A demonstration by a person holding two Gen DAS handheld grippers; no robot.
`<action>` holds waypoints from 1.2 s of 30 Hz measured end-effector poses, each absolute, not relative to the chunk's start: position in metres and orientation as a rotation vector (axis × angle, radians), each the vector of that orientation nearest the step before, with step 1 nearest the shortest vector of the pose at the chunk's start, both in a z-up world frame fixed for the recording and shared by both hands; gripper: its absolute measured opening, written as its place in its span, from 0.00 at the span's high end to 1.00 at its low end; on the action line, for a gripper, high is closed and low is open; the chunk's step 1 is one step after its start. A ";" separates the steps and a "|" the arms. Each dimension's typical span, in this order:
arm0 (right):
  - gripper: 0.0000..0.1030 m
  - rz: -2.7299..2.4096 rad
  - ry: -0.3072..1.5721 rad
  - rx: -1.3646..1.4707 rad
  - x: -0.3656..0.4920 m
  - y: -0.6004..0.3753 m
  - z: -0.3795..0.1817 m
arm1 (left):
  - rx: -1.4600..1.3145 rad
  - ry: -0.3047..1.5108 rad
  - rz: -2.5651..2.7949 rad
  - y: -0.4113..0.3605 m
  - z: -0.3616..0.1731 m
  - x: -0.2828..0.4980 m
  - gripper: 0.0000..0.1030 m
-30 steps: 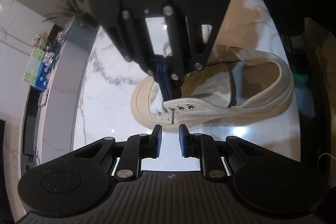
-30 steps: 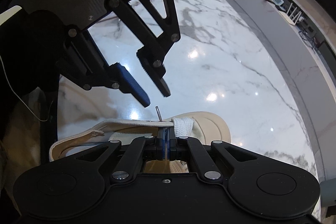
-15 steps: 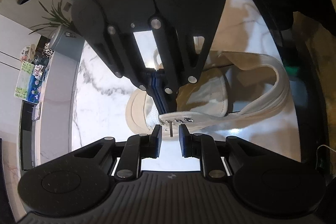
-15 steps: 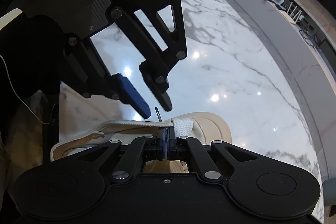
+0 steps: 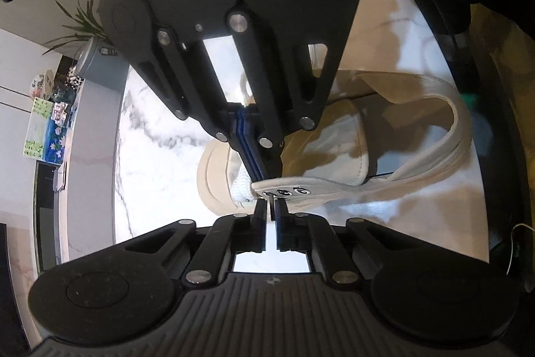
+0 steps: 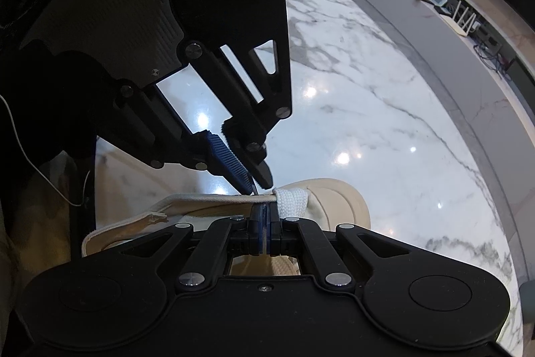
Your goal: Lace up shoes with both hands
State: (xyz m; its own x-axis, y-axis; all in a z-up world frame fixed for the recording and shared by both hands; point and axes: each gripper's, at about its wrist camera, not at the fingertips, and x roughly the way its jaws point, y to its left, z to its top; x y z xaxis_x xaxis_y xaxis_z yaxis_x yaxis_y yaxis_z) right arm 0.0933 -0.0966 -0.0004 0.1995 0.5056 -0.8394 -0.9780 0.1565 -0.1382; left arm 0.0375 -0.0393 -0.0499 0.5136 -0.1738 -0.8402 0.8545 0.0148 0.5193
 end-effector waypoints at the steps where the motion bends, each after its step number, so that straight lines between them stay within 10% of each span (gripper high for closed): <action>1: 1.00 1.211 0.736 -0.802 0.094 -0.097 0.000 | 1.319 0.672 -0.890 -0.041 -0.049 0.037 0.98; 19: 0.77 0.914 0.747 -0.472 0.049 -0.148 0.021 | 1.121 0.761 -0.687 -0.046 -0.028 0.020 0.98; 36: 0.95 0.637 0.822 -0.175 0.028 -0.168 0.006 | 1.135 0.744 -0.558 -0.034 0.030 -0.031 0.98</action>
State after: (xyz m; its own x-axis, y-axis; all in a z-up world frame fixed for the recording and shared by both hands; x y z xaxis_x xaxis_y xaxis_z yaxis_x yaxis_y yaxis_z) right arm 0.0284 -0.1677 0.0057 0.5079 0.4600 -0.7283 -0.5907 0.8014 0.0941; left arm -0.0312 -0.0341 0.0305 0.6396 -0.0264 -0.7682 0.7301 0.3335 0.5964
